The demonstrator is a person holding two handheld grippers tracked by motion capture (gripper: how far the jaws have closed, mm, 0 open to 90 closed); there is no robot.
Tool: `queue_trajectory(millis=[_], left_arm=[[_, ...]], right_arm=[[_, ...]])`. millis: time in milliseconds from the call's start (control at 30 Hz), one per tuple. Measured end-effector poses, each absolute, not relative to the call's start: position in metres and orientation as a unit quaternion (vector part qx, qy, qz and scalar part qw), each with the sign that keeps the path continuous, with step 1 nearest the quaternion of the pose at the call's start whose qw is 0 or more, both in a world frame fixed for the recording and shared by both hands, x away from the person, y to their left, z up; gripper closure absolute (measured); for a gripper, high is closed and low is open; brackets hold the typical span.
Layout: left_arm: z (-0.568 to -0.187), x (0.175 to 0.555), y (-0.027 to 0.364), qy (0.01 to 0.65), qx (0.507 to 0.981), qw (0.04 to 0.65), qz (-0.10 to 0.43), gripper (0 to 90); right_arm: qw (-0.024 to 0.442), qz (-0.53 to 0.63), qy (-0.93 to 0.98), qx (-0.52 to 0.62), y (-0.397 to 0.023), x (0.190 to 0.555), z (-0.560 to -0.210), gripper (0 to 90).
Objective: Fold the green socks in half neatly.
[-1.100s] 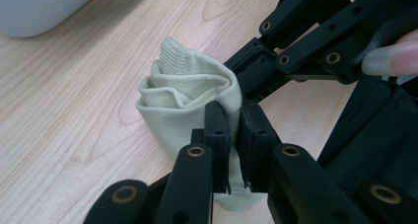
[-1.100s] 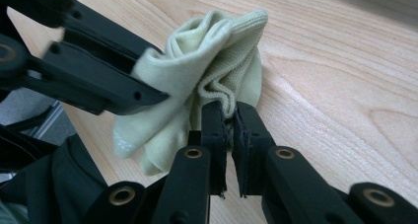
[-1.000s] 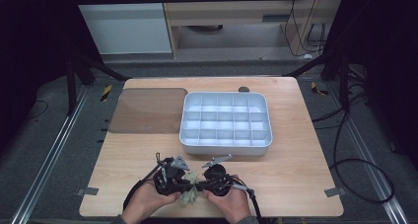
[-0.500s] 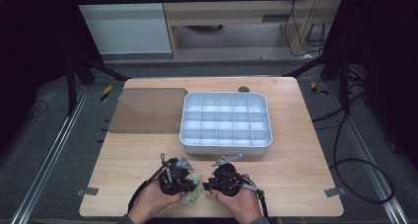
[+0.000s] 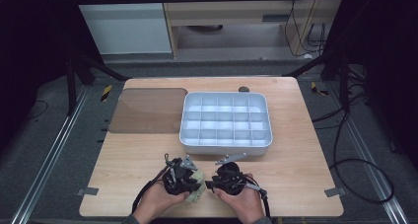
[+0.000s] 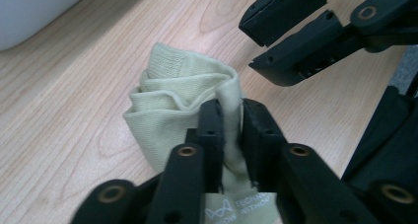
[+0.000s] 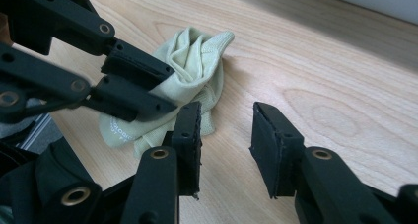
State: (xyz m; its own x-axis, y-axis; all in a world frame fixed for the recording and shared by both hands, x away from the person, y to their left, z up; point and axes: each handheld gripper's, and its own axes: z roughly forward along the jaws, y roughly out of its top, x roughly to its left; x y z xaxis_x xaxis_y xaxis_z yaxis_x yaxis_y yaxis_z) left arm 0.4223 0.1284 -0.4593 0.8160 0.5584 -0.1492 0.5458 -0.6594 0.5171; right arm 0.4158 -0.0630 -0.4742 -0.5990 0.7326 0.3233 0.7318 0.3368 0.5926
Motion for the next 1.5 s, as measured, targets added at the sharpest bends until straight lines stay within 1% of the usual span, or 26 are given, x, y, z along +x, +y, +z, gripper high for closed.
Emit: queue_trajectory(millis=[167,667,800,1033,1133,1233,1333,1500], left_arm=[[-0.456,0.419,0.129,0.299,0.910,0.286,0.023,69.3],[-0.442,0.414,0.138,0.296,0.907,0.298,0.025,70.1],[-0.439,0.414,0.139,0.295,0.906,0.302,0.023,71.8],[-0.444,0.419,0.136,0.295,0.908,0.298,0.019,84.5],[-0.447,0.422,0.131,0.302,0.903,0.305,0.013,87.1],[-0.449,0.426,0.127,0.306,0.900,0.308,0.012,87.5],[-0.457,0.428,0.120,0.310,0.903,0.296,0.008,87.8],[-0.465,0.431,0.119,0.317,0.901,0.296,-0.001,87.5]], right_arm=[[0.004,0.366,0.813,0.454,-0.066,0.416,-0.471,63.5],[0.008,0.368,0.810,0.456,-0.070,0.417,-0.470,62.8],[0.008,0.368,0.810,0.456,-0.069,0.417,-0.469,62.8],[0.008,0.369,0.807,0.461,-0.071,0.417,-0.469,62.9],[0.013,0.368,0.807,0.461,-0.073,0.418,-0.469,63.0],[0.013,0.369,0.807,0.461,-0.074,0.418,-0.469,63.2],[0.013,0.369,0.806,0.463,-0.075,0.418,-0.469,63.3],[0.015,0.370,0.805,0.464,-0.078,0.418,-0.468,63.3]])
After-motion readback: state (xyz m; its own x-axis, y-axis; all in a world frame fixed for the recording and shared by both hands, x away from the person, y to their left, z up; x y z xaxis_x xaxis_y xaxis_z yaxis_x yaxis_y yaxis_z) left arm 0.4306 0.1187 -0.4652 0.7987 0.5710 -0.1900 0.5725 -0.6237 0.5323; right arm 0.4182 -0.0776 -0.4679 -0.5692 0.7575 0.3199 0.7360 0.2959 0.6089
